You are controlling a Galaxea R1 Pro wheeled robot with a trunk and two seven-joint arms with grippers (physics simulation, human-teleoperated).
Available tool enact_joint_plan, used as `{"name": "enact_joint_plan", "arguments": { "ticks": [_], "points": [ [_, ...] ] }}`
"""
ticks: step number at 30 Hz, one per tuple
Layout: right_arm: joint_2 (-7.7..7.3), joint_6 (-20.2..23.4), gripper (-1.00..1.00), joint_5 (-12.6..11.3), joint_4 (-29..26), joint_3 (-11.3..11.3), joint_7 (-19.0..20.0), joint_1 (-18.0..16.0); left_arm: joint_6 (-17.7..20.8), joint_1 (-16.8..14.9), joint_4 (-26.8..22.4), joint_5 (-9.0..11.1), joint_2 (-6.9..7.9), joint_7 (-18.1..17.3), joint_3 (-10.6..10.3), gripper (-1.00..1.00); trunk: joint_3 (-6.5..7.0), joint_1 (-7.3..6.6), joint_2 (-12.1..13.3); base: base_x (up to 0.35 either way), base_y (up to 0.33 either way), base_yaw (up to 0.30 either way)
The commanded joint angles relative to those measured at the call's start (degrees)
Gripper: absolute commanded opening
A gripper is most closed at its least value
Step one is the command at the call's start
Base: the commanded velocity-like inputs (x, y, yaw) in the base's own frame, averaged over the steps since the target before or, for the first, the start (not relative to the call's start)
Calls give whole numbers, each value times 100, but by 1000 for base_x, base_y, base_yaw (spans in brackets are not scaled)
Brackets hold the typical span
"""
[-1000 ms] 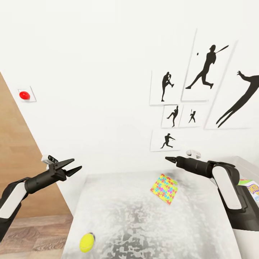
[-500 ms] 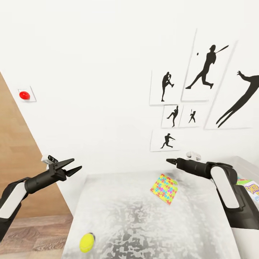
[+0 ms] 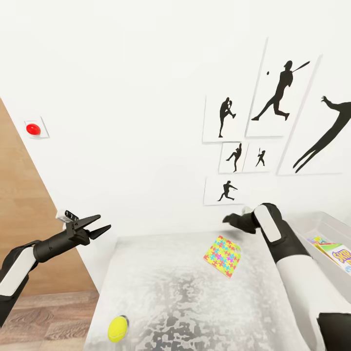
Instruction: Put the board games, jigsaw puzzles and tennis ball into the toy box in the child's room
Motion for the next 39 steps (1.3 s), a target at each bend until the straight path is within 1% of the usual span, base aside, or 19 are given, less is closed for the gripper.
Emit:
{"name": "enact_joint_plan", "arguments": {
  "ticks": [1, 2, 3, 5, 6, 10, 19, 22, 24, 25, 27, 29, 31, 32, 33, 34, 35, 38, 39],
  "points": [
    [57, -44, 100, -53, 290, 83, -192, -173, 24, -5, -3, -1, 0, -14, 1, 100, -13, 4, -13, 0, 0, 0],
    [89, -86, 100, -52, 429, 108, -240, -251, 25, -5, -6, -1, -1, -14, 1, 100, -13, 4, -13, 0, 0, 0],
    [152, -206, 100, -51, 696, 144, -308, -402, 28, -5, -12, -2, -3, -14, -2, 100, -13, 4, -13, 0, 0, 0],
    [203, -334, 100, -51, 957, 171, -352, -546, 30, -5, -17, -2, -4, -14, -4, 100, -13, 4, -13, 0, 0, 0],
    [238, -433, 100, -50, 1195, 189, -378, -670, 31, -5, -21, -2, -4, -14, -5, 100, -13, 4, -13, 0, 0, 0],
    [284, -582, 100, -50, 1565, 216, -389, -850, 38, -5, -25, -2, -5, -14, -10, 100, -13, 4, -13, 0, 0, 0],
    [286, -649, 100, -50, 1685, 241, -386, -901, 80, -8, -67, 7, -12, -14, -63, 100, -13, 4, -13, 0, 0, 0],
    [291, -651, 100, -46, 1691, 249, -392, -898, 92, -12, -243, 4, -28, 3, -95, 100, -13, 4, -13, 0, 0, 0],
    [294, -653, 100, -43, 1694, 271, -397, -897, 101, -13, -382, -6, -35, 17, -185, 100, -14, 4, -13, 0, 0, 0],
    [295, -654, 100, -42, 1696, 336, -397, -897, 106, -23, -512, -17, -26, 28, -350, 100, -17, 4, -13, 0, 0, 0],
    [296, -661, 100, -42, 1699, 400, -391, -897, 116, -31, -588, -27, -7, 33, -471, 100, -27, 4, -13, 0, 0, 0],
    [298, -665, 100, -41, 1703, 432, -389, -897, 121, -34, -627, -37, 13, 34, -556, 100, -41, 4, -13, 0, 0, 0],
    [300, -669, 100, -41, 1704, 443, -387, -897, 122, -35, -637, -58, 44, 36, -590, 100, -57, 4, -13, 0, 0, 0],
    [299, -672, 100, -41, 1703, 452, -387, -900, 125, -34, -639, -94, 103, 22, -606, 100, -66, 4, -13, 0, 0, 0],
    [298, -683, 100, -41, 1704, 457, -386, -905, 126, -30, -675, -114, 223, -2, -609, 100, -75, 4, -13, 0, 0, 0],
    [298, -699, 100, -41, 1705, 460, -386, -907, 127, -28, -697, -116, 302, -19, -612, 100, -84, 4, -13, 0, 0, 0],
    [294, -758, 100, -41, 1709, 465, -386, -909, 128, -26, -750, -119, 459, -57, -627, 100, -93, 4, -13, 0, 0, 0],
    [293, -921, 100, -35, 1726, 474, -386, -913, 123, -24, -815, -154, 696, -139, -640, 100, -121, 4, -13, 0, 0, 4],
    [290, -941, 100, -35, 1729, 475, -386, -913, 122, -24, -821, -159, 726, -149, -636, 100, -130, 4, -13, 0, 0, 25]
  ]
}}
